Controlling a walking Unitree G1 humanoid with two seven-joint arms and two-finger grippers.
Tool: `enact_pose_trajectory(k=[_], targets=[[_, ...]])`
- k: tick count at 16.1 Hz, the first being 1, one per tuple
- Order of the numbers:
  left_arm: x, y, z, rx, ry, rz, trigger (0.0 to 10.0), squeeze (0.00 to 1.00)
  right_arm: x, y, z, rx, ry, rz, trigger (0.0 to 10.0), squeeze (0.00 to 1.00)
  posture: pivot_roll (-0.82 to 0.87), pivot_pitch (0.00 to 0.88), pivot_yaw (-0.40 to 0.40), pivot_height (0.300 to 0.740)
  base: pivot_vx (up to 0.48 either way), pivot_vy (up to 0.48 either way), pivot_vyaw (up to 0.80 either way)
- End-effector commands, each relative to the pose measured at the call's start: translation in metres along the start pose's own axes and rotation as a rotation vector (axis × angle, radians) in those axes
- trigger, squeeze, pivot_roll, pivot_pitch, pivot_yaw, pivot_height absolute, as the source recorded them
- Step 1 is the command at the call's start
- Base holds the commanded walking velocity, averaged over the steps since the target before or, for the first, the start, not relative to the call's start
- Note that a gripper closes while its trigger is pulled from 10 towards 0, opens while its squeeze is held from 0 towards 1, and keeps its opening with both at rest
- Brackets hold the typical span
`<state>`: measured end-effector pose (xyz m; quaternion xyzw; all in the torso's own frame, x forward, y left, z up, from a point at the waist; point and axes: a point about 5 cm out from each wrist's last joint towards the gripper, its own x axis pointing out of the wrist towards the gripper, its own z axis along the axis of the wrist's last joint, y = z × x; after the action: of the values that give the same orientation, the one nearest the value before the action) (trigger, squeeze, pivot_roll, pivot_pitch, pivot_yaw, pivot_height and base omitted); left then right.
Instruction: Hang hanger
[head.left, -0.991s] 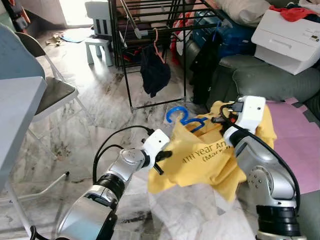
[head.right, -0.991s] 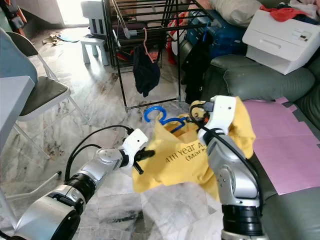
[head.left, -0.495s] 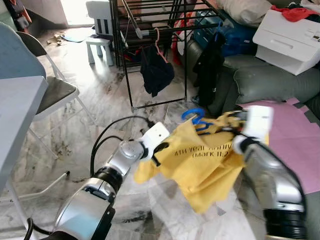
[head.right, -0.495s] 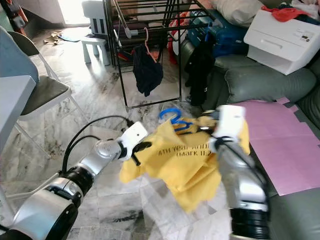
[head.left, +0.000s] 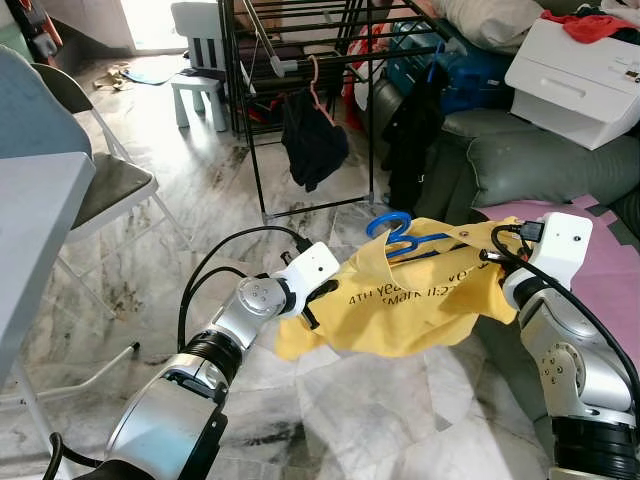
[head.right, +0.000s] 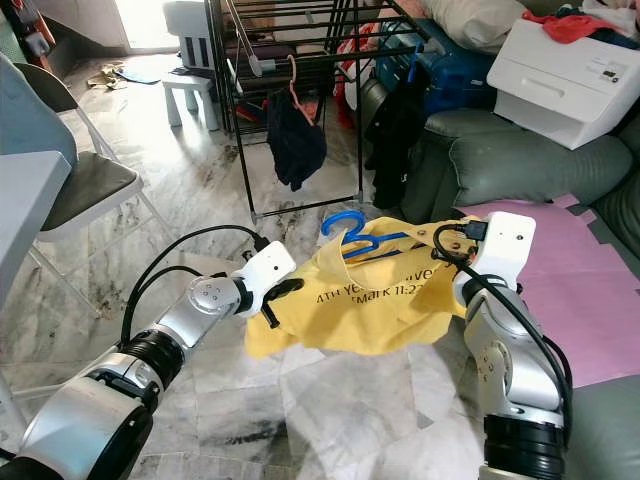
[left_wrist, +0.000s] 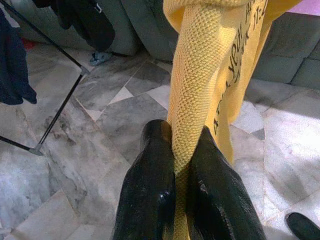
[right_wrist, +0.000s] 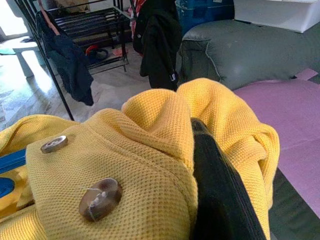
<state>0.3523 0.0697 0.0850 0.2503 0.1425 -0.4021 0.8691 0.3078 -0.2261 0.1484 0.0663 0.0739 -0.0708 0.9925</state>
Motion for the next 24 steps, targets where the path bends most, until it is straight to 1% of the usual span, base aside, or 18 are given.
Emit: enact_pose_trajectory(k=[1,9,10,11,12,13,14,16,17,19,20,22,24], targets=[[-0.001,0.011,0.017,0.031,-0.056,0.047,10.0,0.00,0.000,-0.003,-0.002,0.003,0.005,-0.016,0.0,0.00,-0.03,0.000,-0.011,0.740,0.000,0.000,0.00],[-0.001,0.011,0.017,0.031,-0.056,0.047,10.0,0.00,0.000,-0.003,-0.002,0.003,0.005,-0.016,0.0,0.00,-0.03,0.000,-0.011,0.740,0.000,0.000,0.00],[-0.002,0.013,0.015,0.051,-0.050,0.057,10.0,0.00,0.000,-0.014,0.002,0.005,-0.009,-0.059,0.0,0.00,-0.03,0.000,-0.011,0.740,0.000,0.000,0.00],[-0.008,0.020,0.005,0.014,-0.053,0.086,10.0,0.00,-0.001,-0.049,0.008,-0.028,-0.026,-0.171,0.0,0.00,-0.03,0.000,-0.006,0.740,0.000,0.000,0.00],[-0.010,0.021,0.000,-0.040,-0.058,0.104,10.0,0.00,-0.001,-0.057,0.009,-0.042,-0.030,-0.194,0.0,0.00,-0.03,0.000,-0.008,0.740,0.000,0.000,0.00],[-0.010,0.019,-0.005,-0.124,-0.057,0.121,10.0,0.00,0.000,-0.051,0.009,-0.038,-0.027,-0.167,0.0,0.00,-0.03,0.000,-0.016,0.740,0.000,0.000,0.00],[-0.010,0.017,-0.009,-0.167,-0.055,0.129,10.0,0.00,0.002,-0.049,0.009,-0.044,-0.025,-0.158,0.0,0.00,-0.03,0.000,-0.022,0.740,0.000,0.000,0.00],[-0.009,0.012,-0.014,-0.224,-0.061,0.132,10.0,0.00,0.005,-0.049,0.012,-0.054,-0.027,-0.145,0.0,0.00,-0.03,0.000,-0.032,0.740,0.000,0.000,0.00],[-0.007,0.008,-0.016,-0.268,-0.067,0.127,10.0,0.00,0.007,-0.048,0.012,-0.066,-0.024,-0.133,0.0,0.00,-0.03,0.000,-0.041,0.740,0.000,0.000,0.00],[-0.006,0.002,-0.019,-0.191,-0.041,0.120,10.0,0.00,0.011,-0.045,0.012,-0.124,-0.012,-0.119,0.0,0.00,-0.03,0.000,-0.046,0.740,0.000,0.000,0.00],[-0.007,0.000,-0.021,-0.126,-0.028,0.113,10.0,0.00,0.013,-0.044,0.014,-0.187,-0.013,-0.110,0.0,0.00,-0.03,0.000,-0.046,0.740,0.000,0.000,0.00],[-0.008,0.000,-0.024,-0.052,-0.004,0.110,10.0,0.00,0.017,-0.049,0.023,-0.217,-0.031,-0.158,0.0,0.00,-0.04,0.000,-0.044,0.740,0.000,0.000,0.00],[-0.008,0.000,-0.024,-0.052,-0.004,0.110,10.0,0.00,0.017,-0.049,0.023,-0.217,-0.031,-0.158,0.0,0.00,-0.04,0.000,-0.044,0.740,0.000,0.000,0.00]])
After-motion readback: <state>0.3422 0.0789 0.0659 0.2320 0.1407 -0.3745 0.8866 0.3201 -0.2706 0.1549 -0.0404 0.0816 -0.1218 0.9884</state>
